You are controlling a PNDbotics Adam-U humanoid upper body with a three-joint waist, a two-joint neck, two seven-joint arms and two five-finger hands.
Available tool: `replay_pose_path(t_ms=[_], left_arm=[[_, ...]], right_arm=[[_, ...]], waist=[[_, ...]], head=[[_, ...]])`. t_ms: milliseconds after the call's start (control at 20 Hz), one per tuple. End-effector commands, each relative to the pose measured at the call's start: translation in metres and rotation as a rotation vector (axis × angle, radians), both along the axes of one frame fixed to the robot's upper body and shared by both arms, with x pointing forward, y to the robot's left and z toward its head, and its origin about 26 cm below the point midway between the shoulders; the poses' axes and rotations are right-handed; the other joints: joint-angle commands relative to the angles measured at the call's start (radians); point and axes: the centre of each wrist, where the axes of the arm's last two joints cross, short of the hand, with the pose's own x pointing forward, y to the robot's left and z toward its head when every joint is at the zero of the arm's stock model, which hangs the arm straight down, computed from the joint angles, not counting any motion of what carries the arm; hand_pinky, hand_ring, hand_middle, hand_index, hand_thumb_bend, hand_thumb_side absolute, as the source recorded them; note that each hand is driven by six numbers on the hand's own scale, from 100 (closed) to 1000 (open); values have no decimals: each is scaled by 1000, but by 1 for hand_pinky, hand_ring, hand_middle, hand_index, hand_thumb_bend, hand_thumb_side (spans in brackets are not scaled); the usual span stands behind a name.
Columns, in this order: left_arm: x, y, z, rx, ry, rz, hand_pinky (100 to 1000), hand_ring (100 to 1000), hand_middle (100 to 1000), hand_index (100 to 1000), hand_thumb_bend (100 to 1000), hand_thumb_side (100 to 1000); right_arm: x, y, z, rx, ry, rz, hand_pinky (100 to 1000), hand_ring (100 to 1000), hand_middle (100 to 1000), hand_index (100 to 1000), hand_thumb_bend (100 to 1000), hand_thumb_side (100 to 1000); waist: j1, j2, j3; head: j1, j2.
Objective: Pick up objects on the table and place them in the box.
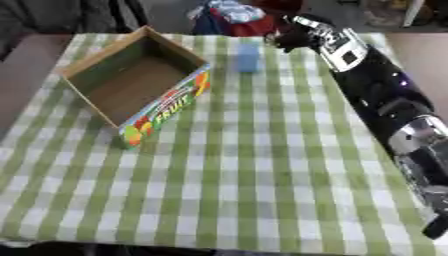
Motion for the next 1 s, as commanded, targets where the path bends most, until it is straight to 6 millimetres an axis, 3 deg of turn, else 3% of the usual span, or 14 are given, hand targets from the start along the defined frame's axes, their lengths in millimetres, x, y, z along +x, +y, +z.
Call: replay_pose_path(t_ms=[50,350,1000], left_arm=[[-3,-1,8,3,-33,-10,657,632,613,832,151,710],[-3,-1,8,1,-33,-12,657,632,612,832,152,710],[-2,-2,10,0,-40,-19,658,632,611,833,156,710]], right_arm=[[4,6,26,-155,-87,20,754,922,998,1000,100,426],[6,15,29,-284,-129,40,759,921,999,1000,121,480],[7,20,26,-384,-161,-7,756,914,990,1000,184,499]], waist=[[2,-12,3],[4,-9,14],[10,3,45]], head=[[-3,5],[-8,5],[-19,5]])
